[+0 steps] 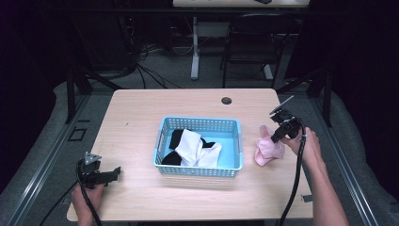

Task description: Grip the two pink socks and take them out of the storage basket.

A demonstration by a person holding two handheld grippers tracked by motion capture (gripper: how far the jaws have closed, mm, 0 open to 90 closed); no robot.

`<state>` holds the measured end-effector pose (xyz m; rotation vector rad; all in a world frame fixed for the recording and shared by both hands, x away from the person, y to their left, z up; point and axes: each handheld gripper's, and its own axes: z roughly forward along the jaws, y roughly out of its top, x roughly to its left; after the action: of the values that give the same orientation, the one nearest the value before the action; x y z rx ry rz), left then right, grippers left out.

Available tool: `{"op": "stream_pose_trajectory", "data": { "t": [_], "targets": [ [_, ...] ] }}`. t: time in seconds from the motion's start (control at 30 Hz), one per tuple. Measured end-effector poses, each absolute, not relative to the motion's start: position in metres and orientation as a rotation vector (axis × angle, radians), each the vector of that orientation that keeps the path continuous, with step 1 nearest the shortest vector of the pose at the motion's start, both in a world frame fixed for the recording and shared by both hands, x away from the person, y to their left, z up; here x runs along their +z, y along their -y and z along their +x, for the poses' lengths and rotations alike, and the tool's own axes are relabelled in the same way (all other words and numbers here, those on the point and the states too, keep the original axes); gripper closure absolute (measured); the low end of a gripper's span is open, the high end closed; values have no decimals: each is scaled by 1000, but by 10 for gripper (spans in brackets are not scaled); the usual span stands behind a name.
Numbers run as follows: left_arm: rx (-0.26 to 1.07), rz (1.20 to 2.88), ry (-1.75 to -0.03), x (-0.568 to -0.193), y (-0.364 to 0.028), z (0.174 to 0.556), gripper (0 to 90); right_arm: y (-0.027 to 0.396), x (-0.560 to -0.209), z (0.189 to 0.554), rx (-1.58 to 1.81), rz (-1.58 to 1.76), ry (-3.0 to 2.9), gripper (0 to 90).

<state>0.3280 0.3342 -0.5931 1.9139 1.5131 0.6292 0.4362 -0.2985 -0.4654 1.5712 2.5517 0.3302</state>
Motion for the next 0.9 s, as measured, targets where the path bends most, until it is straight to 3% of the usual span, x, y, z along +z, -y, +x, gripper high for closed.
{"op": "stream_pose_trajectory", "data": {
  "t": [0.5,0.87,0.9],
  "targets": [
    [629,1914,-1513,-593,-334,328,17,296,-495,448,319,1624,-2548,829],
    [629,1914,-1513,-593,-334,328,17,302,-488,444,334,1617,-2530,632],
    [628,1915,-1512,-593,-334,328,17,304,-487,442,334,1618,-2518,584]
  ]
}}
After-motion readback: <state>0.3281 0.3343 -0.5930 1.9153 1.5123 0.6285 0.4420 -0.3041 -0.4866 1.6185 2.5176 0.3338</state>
